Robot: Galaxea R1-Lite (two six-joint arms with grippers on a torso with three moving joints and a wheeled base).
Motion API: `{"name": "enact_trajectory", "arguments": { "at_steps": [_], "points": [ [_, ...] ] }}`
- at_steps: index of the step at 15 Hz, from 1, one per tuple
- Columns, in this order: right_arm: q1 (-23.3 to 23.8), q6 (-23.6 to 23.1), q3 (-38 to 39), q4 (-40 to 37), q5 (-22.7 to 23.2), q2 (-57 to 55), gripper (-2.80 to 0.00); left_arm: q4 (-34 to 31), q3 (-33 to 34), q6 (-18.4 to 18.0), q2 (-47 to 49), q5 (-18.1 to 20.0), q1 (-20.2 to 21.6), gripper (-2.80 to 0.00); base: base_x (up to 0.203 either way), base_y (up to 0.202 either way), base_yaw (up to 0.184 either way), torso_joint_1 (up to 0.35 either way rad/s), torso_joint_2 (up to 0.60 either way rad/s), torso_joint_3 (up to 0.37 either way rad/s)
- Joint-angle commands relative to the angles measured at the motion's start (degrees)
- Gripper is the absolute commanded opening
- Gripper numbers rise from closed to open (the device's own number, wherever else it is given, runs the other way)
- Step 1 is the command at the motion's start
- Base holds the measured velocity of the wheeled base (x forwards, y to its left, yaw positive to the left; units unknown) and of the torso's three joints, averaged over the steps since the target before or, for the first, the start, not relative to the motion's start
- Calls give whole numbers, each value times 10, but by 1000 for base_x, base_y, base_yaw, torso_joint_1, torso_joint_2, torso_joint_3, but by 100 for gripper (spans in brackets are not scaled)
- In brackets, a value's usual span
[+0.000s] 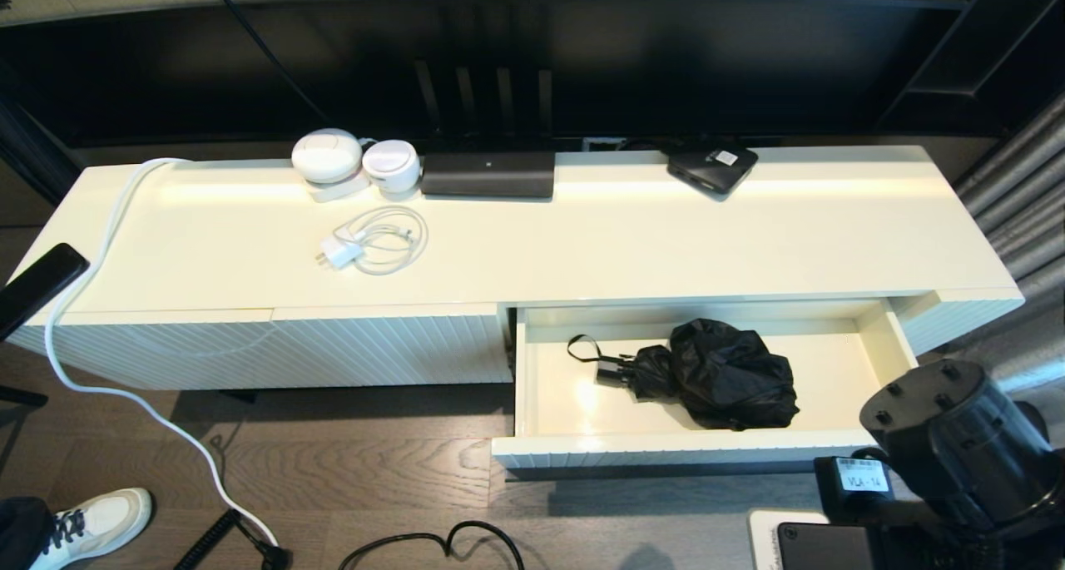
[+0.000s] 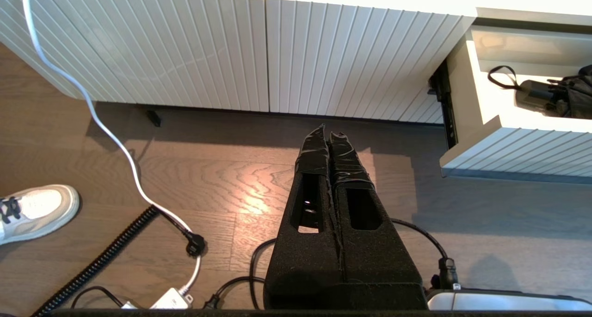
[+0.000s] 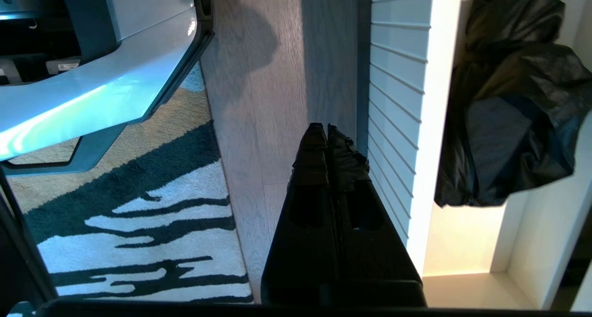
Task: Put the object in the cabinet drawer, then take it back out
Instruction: Close the drawer
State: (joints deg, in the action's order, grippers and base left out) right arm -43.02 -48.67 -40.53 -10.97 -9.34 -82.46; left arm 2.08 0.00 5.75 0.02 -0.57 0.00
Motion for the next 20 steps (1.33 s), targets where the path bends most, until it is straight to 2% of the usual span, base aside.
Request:
{"name": "enact_trajectory", "arguments": {
  "at_steps": [1,9,12,14,17,20],
  "points": [
    [0,-4,12,16,-4,-41,-280,0,0,0,0,0,0,-280,0,0,0,0,0,0],
    [1,1,94,140,-5,-56,-280,0,0,0,0,0,0,-280,0,0,0,0,0,0],
    [0,51,111,189,-5,-77,-280,0,0,0,0,0,0,-280,0,0,0,0,0,0],
    [0,55,130,226,-7,-84,-280,0,0,0,0,0,0,-280,0,0,0,0,0,0],
    [1,54,174,318,-32,-96,-280,0,0,0,0,0,0,-280,0,0,0,0,0,0],
    [2,54,198,351,-60,-98,-280,0,0,0,0,0,0,-280,0,0,0,0,0,0]
  ]
}}
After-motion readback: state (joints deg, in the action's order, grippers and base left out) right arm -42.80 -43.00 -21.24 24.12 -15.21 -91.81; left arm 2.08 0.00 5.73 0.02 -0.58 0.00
